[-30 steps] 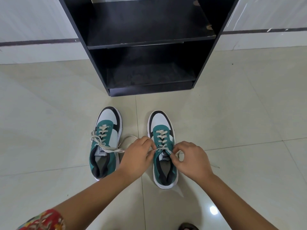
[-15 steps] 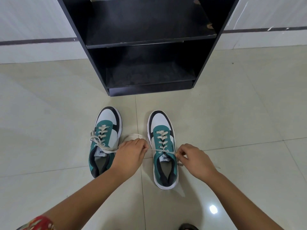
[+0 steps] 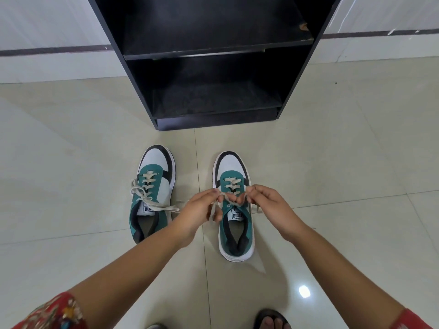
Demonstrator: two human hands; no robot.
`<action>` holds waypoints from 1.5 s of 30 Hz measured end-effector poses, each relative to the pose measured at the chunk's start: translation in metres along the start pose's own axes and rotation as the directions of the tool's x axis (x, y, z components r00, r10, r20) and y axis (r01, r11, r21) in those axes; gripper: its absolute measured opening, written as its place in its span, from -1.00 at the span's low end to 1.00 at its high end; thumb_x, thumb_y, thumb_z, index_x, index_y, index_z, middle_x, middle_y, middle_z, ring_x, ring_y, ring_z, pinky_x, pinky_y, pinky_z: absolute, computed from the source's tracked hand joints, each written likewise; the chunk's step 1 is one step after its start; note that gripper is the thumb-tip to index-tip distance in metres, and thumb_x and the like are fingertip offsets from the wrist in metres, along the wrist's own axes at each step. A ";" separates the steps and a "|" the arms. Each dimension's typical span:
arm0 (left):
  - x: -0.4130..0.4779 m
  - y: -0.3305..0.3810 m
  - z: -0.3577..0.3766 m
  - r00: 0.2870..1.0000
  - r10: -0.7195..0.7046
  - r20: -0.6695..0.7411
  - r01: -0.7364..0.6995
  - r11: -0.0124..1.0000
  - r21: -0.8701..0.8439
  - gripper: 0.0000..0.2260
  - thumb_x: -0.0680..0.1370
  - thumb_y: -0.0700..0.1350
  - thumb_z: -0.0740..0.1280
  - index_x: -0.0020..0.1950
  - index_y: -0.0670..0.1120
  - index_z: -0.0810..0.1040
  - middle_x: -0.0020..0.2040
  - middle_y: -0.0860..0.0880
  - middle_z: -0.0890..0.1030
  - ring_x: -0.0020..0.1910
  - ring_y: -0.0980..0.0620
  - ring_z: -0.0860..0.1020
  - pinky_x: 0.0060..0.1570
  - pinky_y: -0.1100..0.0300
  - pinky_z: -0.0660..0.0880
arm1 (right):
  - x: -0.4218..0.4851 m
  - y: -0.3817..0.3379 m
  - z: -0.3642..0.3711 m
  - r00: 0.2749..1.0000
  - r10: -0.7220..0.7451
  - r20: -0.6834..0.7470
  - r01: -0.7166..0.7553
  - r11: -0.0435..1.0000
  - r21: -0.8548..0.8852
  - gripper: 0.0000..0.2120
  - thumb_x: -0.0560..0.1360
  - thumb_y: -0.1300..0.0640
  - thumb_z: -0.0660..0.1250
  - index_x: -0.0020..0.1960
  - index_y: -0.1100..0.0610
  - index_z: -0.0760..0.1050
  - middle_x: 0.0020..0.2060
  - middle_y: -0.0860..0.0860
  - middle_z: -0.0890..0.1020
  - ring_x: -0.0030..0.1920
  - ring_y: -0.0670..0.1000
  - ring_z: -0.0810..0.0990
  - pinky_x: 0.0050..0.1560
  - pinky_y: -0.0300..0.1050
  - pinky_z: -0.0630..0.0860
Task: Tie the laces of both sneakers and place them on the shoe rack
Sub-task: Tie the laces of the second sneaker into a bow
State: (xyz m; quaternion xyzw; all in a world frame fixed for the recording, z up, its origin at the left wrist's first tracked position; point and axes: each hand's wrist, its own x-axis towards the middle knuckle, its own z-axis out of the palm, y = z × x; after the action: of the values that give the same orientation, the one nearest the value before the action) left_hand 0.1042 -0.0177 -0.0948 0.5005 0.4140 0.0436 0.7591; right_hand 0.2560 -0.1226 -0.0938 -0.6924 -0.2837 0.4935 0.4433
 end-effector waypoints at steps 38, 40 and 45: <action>0.021 -0.005 0.003 0.999 0.048 -0.008 -0.047 0.992 0.115 -0.97 0.52 -0.18 0.33 -0.10 -0.13 0.53 -0.35 0.01 0.65 -0.34 0.03 0.43 -0.40 0.31 0.35 | 0.010 0.023 0.010 0.985 -0.149 0.087 0.139 0.984 0.109 -0.94 0.57 0.24 0.21 -0.07 0.17 0.44 -0.32 -0.02 0.61 -0.26 -0.08 0.57 -0.15 -0.27 0.49; 0.020 -0.005 0.005 0.997 0.067 -0.037 -0.064 0.994 0.088 -0.95 0.50 -0.19 0.36 -0.09 -0.16 0.53 -0.32 -0.02 0.63 -0.39 0.06 0.42 -0.45 0.32 0.37 | 0.012 0.022 0.011 0.994 -0.108 -0.004 0.108 0.985 0.135 -0.91 0.57 0.23 0.21 -0.11 0.15 0.43 -0.39 0.02 0.60 -0.35 -0.08 0.56 -0.25 -0.27 0.47; 0.017 -0.004 0.006 0.991 0.107 -0.082 -0.093 0.982 0.165 -0.87 0.39 -0.19 0.48 -0.17 -0.14 0.54 -0.27 -0.14 0.59 -0.55 0.18 0.40 -0.55 0.31 0.36 | 0.019 0.024 0.014 0.996 -0.063 -0.063 0.066 0.996 0.054 -0.93 0.55 0.18 0.26 -0.10 0.14 0.45 -0.44 0.01 0.63 -0.39 0.03 0.59 -0.29 -0.16 0.50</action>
State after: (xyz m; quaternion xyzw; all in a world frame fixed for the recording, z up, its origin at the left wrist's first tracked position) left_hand 0.1179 -0.0155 -0.1067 0.5779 0.4243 0.0707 0.6936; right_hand 0.2485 -0.1135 -0.1252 -0.6848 -0.2783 0.4654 0.4869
